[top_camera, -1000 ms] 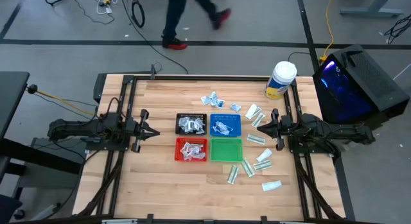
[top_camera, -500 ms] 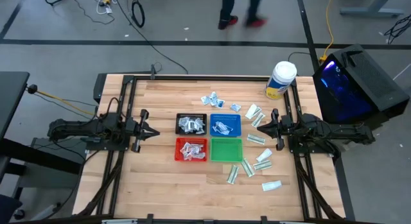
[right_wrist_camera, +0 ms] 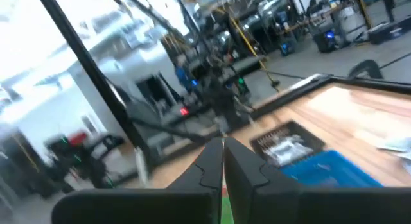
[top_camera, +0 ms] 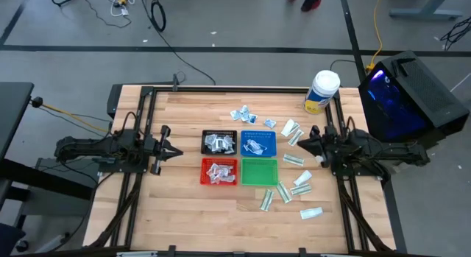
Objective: Pick & Place First Aid Supplies
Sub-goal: Put the blue alcohol pad into the blue bin
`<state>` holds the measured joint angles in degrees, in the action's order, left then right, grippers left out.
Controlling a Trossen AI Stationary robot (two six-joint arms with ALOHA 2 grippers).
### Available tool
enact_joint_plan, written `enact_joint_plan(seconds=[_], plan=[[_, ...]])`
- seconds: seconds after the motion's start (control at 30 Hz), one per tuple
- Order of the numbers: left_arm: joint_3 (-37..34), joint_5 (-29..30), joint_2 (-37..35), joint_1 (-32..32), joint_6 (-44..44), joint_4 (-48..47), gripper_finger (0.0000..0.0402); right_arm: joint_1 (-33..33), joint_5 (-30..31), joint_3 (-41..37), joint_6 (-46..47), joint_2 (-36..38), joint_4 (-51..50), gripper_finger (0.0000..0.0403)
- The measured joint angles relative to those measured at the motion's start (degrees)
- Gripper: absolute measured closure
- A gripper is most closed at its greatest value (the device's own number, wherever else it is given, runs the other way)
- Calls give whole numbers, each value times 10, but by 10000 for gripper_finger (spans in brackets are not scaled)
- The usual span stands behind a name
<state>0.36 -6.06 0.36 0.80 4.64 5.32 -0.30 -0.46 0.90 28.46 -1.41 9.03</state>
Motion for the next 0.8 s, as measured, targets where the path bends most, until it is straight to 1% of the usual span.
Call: enact_joint_plan(seconds=[0.1, 0.2, 0.4, 0.67, 0.8], plan=[[0, 0, 0, 0, 0, 0, 376, 0, -3, 0, 24, 0, 34, 385], [0, 0, 0, 0, 0, 0, 376, 0, -6, 0, 26, 0, 67, 385], [0, 0, 0, 0, 0, 0, 376, 0, 4, 0, 28, 0, 173, 385], [0, 0, 0, 0, 0, 0, 376, 0, 69, 1, 24, 0, 317, 385], [0, 0, 0, 0, 0, 0, 376, 0, 110, 28, -5, -1, 323, 385]])
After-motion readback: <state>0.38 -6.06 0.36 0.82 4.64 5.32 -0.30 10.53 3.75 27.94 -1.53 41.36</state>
